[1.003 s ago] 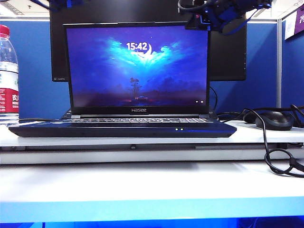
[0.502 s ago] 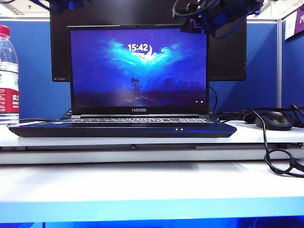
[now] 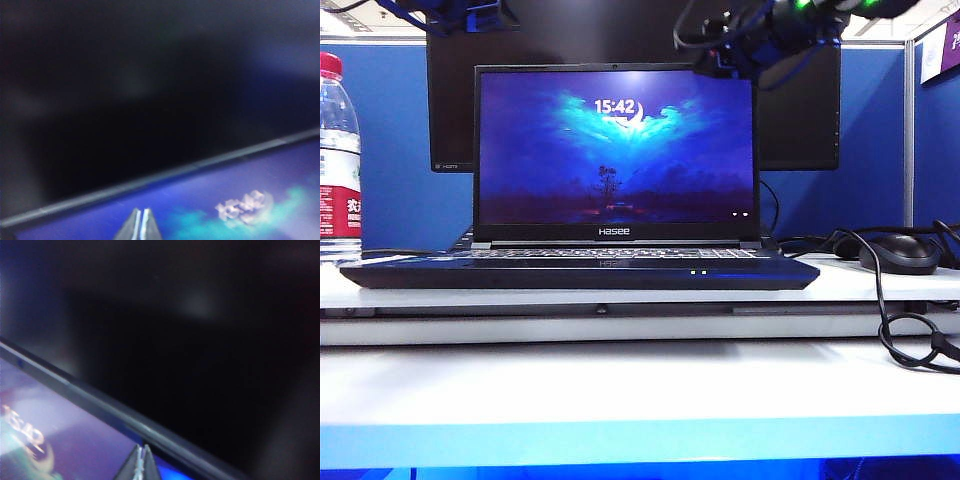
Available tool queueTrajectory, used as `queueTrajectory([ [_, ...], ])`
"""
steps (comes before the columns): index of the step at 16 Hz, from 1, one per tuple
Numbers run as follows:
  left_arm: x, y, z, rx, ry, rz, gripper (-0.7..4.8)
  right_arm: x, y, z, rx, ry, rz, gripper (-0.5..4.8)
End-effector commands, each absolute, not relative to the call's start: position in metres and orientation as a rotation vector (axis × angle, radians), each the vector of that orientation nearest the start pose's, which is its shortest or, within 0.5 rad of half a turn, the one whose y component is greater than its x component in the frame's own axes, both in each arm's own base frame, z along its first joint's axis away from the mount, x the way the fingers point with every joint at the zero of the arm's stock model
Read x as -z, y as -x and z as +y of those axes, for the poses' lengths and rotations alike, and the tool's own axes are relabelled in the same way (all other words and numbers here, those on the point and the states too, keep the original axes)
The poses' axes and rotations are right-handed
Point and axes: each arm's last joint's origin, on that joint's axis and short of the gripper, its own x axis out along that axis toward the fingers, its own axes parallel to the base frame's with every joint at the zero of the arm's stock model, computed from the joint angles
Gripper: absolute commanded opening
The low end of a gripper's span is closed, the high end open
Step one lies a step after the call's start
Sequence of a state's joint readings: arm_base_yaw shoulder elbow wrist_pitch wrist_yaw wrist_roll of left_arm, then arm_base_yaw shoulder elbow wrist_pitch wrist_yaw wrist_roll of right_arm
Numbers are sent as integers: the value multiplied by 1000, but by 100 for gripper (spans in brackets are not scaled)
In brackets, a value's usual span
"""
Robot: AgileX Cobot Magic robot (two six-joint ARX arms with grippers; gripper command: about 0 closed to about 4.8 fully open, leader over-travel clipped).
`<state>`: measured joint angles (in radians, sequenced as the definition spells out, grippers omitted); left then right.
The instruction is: Open the lid of the black laptop.
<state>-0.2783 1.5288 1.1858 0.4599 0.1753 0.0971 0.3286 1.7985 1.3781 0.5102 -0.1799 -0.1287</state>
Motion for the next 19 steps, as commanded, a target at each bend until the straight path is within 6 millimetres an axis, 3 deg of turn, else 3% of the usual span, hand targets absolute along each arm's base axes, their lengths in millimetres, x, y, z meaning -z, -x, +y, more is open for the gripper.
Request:
queueTrajectory([
  [1,-354,-340,-103,469,-86,-135,25,-325,-403,134,-464,94,-113,-1],
  [5,-359,-334,-102,495,-70,-125,21,-335,-390,139,-563,37,-60,-1],
  [11,-397,-284,-87,473,-62,-90,17,-376,-339,140,-661,52,14,-1],
  [17,-432,-218,-68,480,-6,-110,17,-418,-250,113,-670,21,-72,-2],
  [18,-436,-192,-61,484,2,-109,17,-426,-219,99,-653,17,-114,-1],
  [19,-436,-177,-57,485,20,-115,17,-427,-203,92,-651,10,-116,-2],
])
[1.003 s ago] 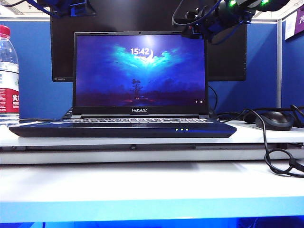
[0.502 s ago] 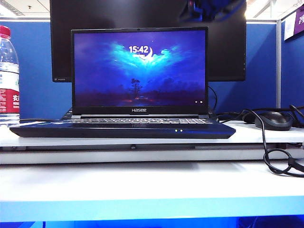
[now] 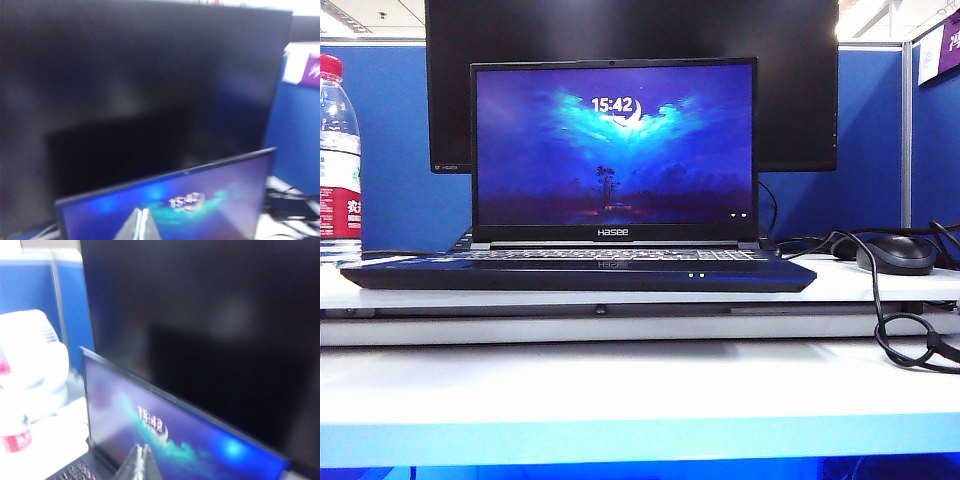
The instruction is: Open the lid of the black laptop.
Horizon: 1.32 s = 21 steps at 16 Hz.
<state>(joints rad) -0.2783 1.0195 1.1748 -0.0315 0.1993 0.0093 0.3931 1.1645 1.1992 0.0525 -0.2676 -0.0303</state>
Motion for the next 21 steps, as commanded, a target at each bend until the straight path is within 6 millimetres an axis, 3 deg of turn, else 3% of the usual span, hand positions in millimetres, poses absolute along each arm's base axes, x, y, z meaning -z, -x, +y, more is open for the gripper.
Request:
queueTrajectory([
  [1,-433,-162,-52,486,34,-120,17,-426,-188,86,-635,-5,-111,-1],
  [3,-424,-130,-43,485,71,-130,17,-421,-158,73,-630,-18,-145,-1],
  [5,-397,-94,-33,493,121,-157,17,-406,-122,57,-594,-46,-153,-1],
  [9,-350,-57,-23,511,215,-187,17,-386,-83,40,-568,-50,-173,-1],
  [14,-305,-42,-19,538,280,-171,20,-362,-64,32,-568,-28,24,-1],
  [21,-293,-39,-18,528,321,-76,22,-345,-61,31,-567,-8,206,-1],
])
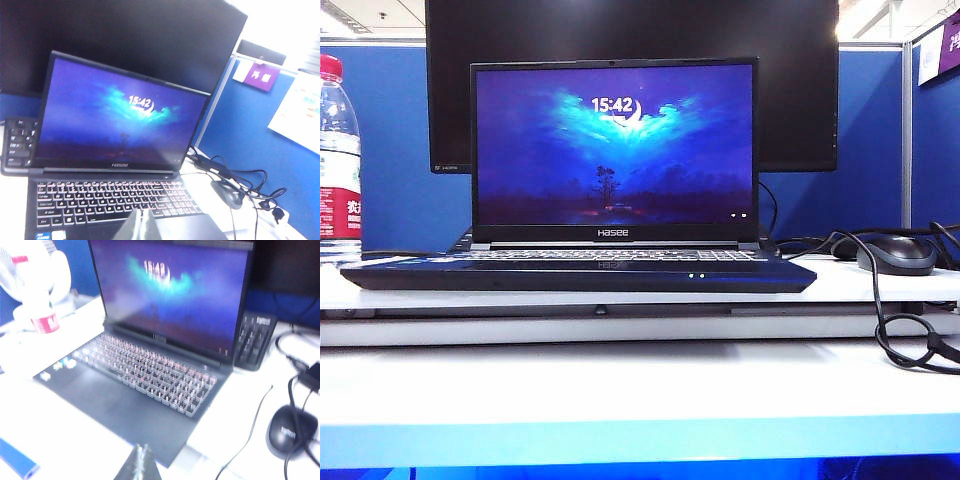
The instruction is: Open the lid of the black laptop.
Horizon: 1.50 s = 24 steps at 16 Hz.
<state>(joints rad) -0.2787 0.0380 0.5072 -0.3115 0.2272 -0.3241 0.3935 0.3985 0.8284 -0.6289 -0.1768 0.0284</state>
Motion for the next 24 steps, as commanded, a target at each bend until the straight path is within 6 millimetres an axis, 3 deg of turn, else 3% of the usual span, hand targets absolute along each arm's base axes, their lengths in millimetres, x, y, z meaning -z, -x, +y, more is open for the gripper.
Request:
queueTrajectory([
  [1,-293,-39,-18,527,321,-72,22,-345,-61,31,-567,-7,207,-1],
  [5,-293,-39,-18,526,302,-75,22,-345,-61,31,-567,-7,207,-1],
  [7,-291,-37,-16,467,164,-111,22,-345,-61,31,-567,-7,207,-1],
  [10,-261,-53,-13,293,141,-34,22,-345,-61,31,-568,-8,207,-1],
  [16,-197,-87,-9,131,60,-2,22,-345,-61,31,-567,-7,207,-1],
  [19,-185,-93,0,38,80,-33,22,-345,-61,31,-567,-7,207,-1],
  [24,-172,-96,0,53,108,-21,22,-345,-61,31,-567,-7,207,-1],
])
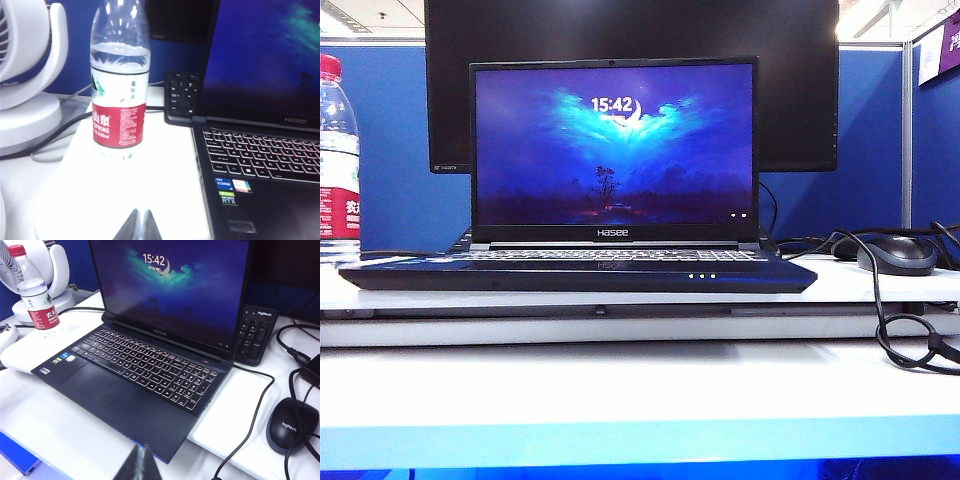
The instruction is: Open the lid of the black laptop.
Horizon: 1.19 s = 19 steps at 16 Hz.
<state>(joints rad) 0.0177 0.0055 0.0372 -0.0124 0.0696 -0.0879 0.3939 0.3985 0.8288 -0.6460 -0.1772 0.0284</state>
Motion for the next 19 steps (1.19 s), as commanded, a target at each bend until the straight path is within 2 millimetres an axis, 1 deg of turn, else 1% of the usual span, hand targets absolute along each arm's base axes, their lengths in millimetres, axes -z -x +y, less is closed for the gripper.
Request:
queueTrajectory([
  [1,-167,-97,0,53,112,-15,22,-345,-61,31,-567,-7,207,-1],
  [18,-167,-97,0,46,104,-17,22,-343,-60,30,-564,6,222,-1],
  [19,-167,-97,0,46,104,-17,22,-336,-66,29,-447,36,178,-1],
])
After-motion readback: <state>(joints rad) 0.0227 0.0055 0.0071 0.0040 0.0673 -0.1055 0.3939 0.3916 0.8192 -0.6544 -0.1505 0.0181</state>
